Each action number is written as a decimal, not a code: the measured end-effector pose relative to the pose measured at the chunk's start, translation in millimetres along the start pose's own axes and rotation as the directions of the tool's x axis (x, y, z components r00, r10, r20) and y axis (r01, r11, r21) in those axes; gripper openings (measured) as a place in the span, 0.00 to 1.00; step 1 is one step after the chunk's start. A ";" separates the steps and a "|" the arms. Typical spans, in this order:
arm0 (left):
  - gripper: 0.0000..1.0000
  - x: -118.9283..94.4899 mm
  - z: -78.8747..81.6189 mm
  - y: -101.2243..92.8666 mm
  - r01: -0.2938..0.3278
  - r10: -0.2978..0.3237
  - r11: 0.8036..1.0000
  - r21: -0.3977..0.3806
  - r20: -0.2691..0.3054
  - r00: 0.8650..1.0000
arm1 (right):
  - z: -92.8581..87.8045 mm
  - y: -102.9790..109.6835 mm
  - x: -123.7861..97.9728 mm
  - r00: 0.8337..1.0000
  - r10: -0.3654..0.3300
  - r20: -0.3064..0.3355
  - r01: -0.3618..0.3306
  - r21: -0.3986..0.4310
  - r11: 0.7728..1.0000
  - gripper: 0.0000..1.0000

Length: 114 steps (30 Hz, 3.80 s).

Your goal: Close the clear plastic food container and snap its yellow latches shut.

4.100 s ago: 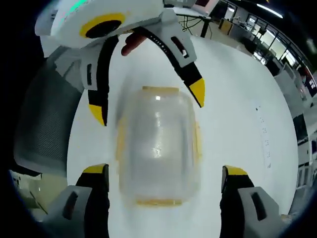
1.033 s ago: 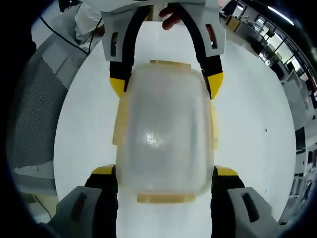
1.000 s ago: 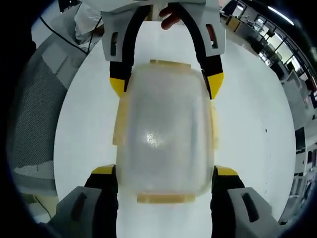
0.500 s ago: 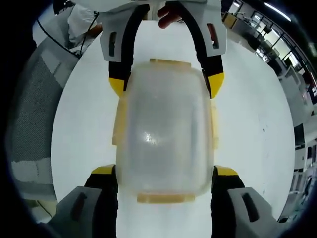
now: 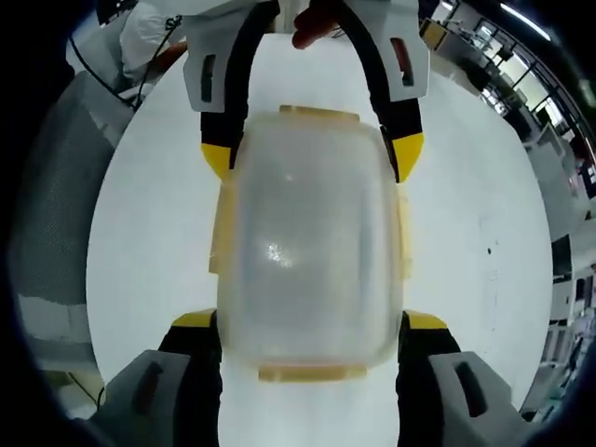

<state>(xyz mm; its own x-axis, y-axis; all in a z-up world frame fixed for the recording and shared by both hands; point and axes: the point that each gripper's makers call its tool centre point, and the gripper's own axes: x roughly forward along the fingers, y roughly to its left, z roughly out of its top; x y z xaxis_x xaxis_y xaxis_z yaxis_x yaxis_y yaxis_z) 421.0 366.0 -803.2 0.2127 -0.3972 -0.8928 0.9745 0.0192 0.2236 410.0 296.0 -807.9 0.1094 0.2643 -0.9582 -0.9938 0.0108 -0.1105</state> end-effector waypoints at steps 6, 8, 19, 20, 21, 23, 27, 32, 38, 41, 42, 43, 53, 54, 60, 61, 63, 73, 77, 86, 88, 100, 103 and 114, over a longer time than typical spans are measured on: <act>0.74 2.0 -3.8 15.9 0.000 0.000 1.000 0.003 -0.007 1.000 | 0.9 -15.1 2.5 1.000 -0.005 -0.031 0.005 -0.004 1.000 0.75; 0.74 2.6 -4.6 20.5 0.001 -0.001 1.000 0.004 -0.006 1.000 | 0.6 -19.3 2.7 1.000 -0.007 -0.019 0.007 0.001 1.000 0.75; 0.74 6.1 -9.5 42.3 -0.008 0.008 1.000 -0.014 0.001 1.000 | 4.4 -42.6 6.9 1.000 -0.008 -0.021 0.008 -0.015 1.000 0.75; 0.74 6.3 -9.8 43.6 -0.008 0.008 1.000 -0.015 0.002 1.000 | 5.0 -44.0 7.2 1.000 -0.009 -0.022 0.008 -0.016 1.000 0.75; 0.74 6.3 -10.3 44.8 -0.009 0.009 1.000 -0.017 0.003 1.000 | 5.5 -45.8 7.6 1.000 -0.010 -0.023 0.010 -0.017 1.000 0.75; 0.74 6.5 -10.8 46.5 -0.009 0.009 1.000 -0.017 0.004 1.000 | 6.0 -46.9 8.2 1.000 -0.012 -0.023 0.012 -0.017 1.000 0.75; 0.74 6.9 -12.7 49.7 -0.010 0.010 1.000 -0.013 -0.002 1.000 | 7.0 -50.1 9.1 1.000 -0.018 -0.020 0.017 -0.014 1.000 0.75; 0.74 6.9 -13.4 51.1 -0.013 0.013 1.000 -0.017 0.001 1.000 | 8.0 -51.0 9.4 1.000 -0.021 -0.016 0.021 -0.013 1.000 0.76; 0.74 6.3 -13.1 51.8 -0.009 0.009 1.000 -0.017 0.018 1.000 | 8.3 -51.9 9.9 1.000 -0.027 0.004 0.027 -0.006 1.000 0.76; 0.74 6.4 -12.7 51.9 -0.007 0.008 1.000 -0.019 0.023 1.000 | 8.6 -51.5 9.7 1.000 -0.027 0.002 0.027 -0.006 1.000 0.76; 0.74 6.5 -12.5 52.0 -0.007 0.007 1.000 -0.019 0.025 1.000 | 8.7 -51.6 9.7 1.000 -0.028 0.002 0.028 -0.006 1.000 0.76; 0.74 6.0 -12.4 51.7 -0.006 0.007 1.000 -0.019 0.025 1.000 | 8.7 -51.6 9.7 1.000 -0.028 0.003 0.028 -0.006 1.000 0.77; 0.75 4.5 -10.9 51.7 0.000 0.003 1.000 -0.029 0.077 0.997 | 9.4 -51.7 9.0 0.998 -0.042 0.053 0.043 -0.005 0.999 0.77; 0.75 4.3 -10.7 51.8 -0.001 0.004 1.000 -0.031 0.084 0.996 | 9.8 -51.6 8.4 0.997 -0.044 0.069 0.044 -0.001 0.999 0.77; 0.77 3.3 -5.9 51.8 -0.017 0.030 0.997 -0.080 0.169 0.985 | 13.4 -52.3 6.7 0.982 -0.071 0.177 0.063 0.053 0.997 0.78; 0.77 3.4 -5.5 51.6 -0.017 0.033 0.996 -0.088 0.182 0.983 | 15.6 -53.1 6.4 0.974 -0.085 0.208 0.068 0.086 0.994 0.78; 0.77 2.8 -7.2 52.4 -0.032 0.049 0.995 -0.092 0.198 0.979 | 17.7 -53.2 5.6 0.964 -0.101 0.247 0.071 0.126 0.990 0.80; 0.79 -4.9 -8.9 57.7 -0.069 0.160 0.966 -0.251 0.363 0.918 | 9.3 -51.4 10.9 0.903 -0.209 0.376 0.084 0.323 0.943 0.93; 0.87 -12.6 -9.7 61.2 -0.080 0.242 0.931 -0.357 0.436 0.867 | 16.0 -52.7 6.0 0.852 -0.281 0.441 0.083 0.416 0.905 0.97; 0.99 -12.5 -27.2 45.1 -0.023 0.292 0.872 -0.488 0.482 0.826 | 23.8 -35.9 8.4 0.793 -0.350 0.499 0.024 0.548 0.836 1.00; 0.99 -12.6 -27.9 41.9 -0.004 0.305 0.849 -0.528 0.483 0.821 | 19.5 -41.7 5.2 0.777 -0.397 0.489 0.052 0.579 0.813 1.00; 0.99 -10.1 -23.1 33.6 0.002 0.344 0.815 -0.580 0.486 0.804 | 17.6 -38.0 0.8 0.740 -0.454 0.496 0.034 0.647 0.762 1.00; 0.99 -12.0 -21.3 33.7 0.001 0.350 0.812 -0.584 0.487 0.800 | 17.2 -36.9 0.0 0.737 -0.460 0.495 0.029 0.656 0.754 1.00; 0.96 -17.2 -28.3 30.9 0.003 0.369 0.784 -0.620 0.471 0.801 | 8.9 -31.6 -8.6 0.724 -0.493 0.482 0.023 0.697 0.716 0.98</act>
<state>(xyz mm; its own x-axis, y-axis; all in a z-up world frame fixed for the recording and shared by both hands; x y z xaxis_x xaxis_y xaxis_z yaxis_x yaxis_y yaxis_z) 449.4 399.4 -792.0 0.4964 -0.7431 -0.4488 0.8095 0.5830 -0.0699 440.3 302.0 -793.8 0.5603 0.6512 -0.5118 -0.7225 0.6864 0.0824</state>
